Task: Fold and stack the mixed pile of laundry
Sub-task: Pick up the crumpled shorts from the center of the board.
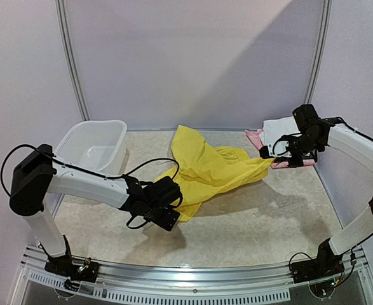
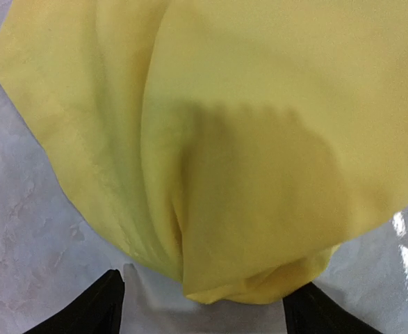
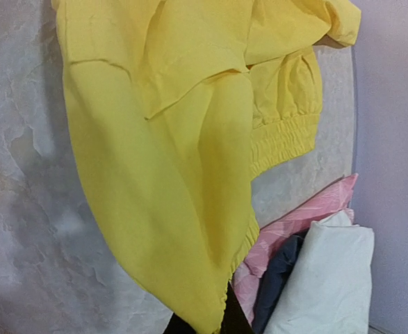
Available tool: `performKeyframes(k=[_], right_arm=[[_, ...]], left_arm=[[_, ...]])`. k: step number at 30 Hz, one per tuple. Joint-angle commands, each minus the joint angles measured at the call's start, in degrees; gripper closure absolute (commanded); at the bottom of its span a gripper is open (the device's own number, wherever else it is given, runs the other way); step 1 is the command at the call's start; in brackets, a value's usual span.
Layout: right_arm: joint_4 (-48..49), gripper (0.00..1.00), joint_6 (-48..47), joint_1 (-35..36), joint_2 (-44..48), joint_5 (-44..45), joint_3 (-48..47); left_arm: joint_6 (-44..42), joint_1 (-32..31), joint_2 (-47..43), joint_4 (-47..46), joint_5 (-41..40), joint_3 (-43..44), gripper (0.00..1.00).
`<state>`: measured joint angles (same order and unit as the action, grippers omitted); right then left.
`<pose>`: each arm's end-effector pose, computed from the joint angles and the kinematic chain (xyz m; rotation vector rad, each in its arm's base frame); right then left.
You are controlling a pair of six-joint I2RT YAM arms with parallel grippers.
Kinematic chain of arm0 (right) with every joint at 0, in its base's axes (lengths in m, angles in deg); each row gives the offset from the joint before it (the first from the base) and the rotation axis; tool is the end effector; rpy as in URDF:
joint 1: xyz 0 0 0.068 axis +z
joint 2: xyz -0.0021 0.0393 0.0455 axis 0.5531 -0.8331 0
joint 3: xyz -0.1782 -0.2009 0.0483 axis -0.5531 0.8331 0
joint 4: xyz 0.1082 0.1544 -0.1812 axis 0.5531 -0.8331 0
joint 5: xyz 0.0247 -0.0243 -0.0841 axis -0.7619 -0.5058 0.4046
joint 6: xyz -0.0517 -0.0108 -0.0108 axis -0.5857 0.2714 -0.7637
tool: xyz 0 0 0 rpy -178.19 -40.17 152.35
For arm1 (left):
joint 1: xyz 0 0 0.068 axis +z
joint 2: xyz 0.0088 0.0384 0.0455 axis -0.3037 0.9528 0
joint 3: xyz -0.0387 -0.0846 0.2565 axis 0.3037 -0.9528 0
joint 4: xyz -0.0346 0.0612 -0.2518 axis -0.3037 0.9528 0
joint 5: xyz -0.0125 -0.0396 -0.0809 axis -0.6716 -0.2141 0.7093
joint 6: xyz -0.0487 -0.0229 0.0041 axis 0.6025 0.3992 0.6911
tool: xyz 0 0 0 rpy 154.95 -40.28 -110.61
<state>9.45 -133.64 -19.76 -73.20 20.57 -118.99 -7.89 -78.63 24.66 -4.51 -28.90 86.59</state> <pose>0.2896 0.0794 0.2826 -1.9296 1.6849 -0.1542 0.1670 -0.2787 0.1409 0.6426 2.5885 -0.0675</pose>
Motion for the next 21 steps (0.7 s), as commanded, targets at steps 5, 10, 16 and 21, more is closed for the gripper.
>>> performKeyframes(k=[5, 10, 16, 21], right_arm=[[-3.62, 0.99, 8.11, 0.28, -2.78, -1.88, -4.01], [-5.34, 1.0, 14.72, -0.05, -5.58, -0.47, -12.1], [-9.75, 1.0, 25.15, -1.46, -8.09, -1.19, -24.66], [-12.94, 1.0, 31.86, -2.0, -8.38, -1.85, -33.01]], left_arm=[[2.41, -0.47, 4.75, -9.94, 2.76, 3.67, 0.44], [-6.65, -0.05, 1.13, 5.74, -2.56, 11.03, 1.0], [-17.33, 2.07, -12.72, 26.92, -17.4, 19.06, 1.0], [-25.82, 6.0, -22.92, 34.72, -21.66, 25.49, 1.0]])
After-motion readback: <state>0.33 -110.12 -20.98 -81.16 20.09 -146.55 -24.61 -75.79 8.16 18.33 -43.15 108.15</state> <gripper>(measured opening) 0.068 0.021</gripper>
